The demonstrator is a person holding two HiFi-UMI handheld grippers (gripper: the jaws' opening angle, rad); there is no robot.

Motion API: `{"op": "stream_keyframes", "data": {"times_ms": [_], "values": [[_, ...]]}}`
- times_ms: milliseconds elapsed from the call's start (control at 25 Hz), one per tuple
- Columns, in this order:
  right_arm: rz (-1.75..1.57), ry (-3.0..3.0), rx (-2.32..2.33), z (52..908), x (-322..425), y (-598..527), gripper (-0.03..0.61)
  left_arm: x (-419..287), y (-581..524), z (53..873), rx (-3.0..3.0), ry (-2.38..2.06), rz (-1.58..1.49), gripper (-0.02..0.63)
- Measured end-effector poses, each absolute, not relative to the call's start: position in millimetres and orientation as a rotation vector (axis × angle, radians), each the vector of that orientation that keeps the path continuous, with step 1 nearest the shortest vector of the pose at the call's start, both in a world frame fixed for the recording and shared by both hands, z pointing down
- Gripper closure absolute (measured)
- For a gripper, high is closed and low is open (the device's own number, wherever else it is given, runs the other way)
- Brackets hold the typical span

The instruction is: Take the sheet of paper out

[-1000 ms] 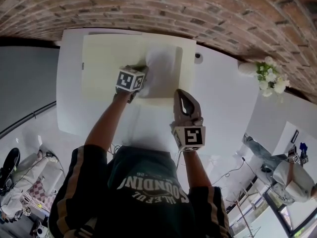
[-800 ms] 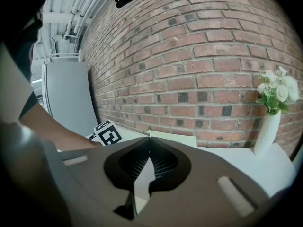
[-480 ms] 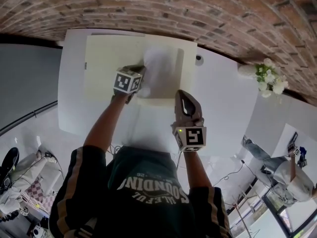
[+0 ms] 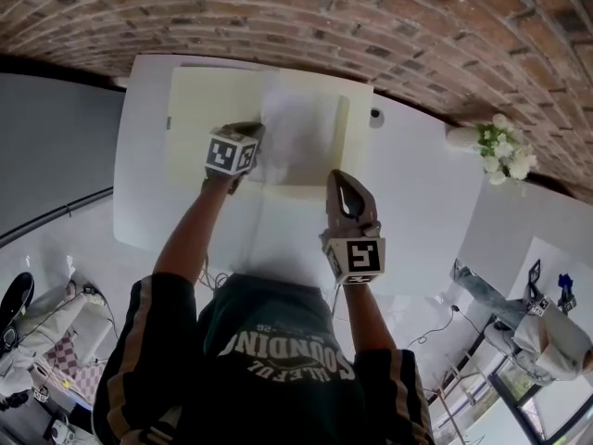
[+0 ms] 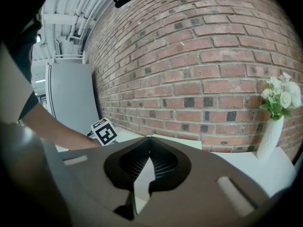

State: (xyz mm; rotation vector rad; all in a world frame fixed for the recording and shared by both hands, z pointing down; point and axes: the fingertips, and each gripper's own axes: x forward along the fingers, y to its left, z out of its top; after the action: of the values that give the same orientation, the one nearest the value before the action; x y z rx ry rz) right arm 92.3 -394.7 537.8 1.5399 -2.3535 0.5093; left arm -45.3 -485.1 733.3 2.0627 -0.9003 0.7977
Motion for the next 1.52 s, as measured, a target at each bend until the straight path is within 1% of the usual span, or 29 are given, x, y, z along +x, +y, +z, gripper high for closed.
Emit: {"op": "stream_keyframes", "data": {"times_ms": [840,1240,1520], "values": [[0.455,-2.434,1.456,519,53,-389,0.58,-142,-467,699,2.077,-1.09,0.892,0.603],[0.387,-2.511,1.422,490,27,-388,0.58,-177,-452,645,2.148,-1.232,0.855,0.603],[0.322,-2.521,1.412,472,17,-387,0.58,-177,-439,594,2.235,-1.281,0.798,0.603]]}}
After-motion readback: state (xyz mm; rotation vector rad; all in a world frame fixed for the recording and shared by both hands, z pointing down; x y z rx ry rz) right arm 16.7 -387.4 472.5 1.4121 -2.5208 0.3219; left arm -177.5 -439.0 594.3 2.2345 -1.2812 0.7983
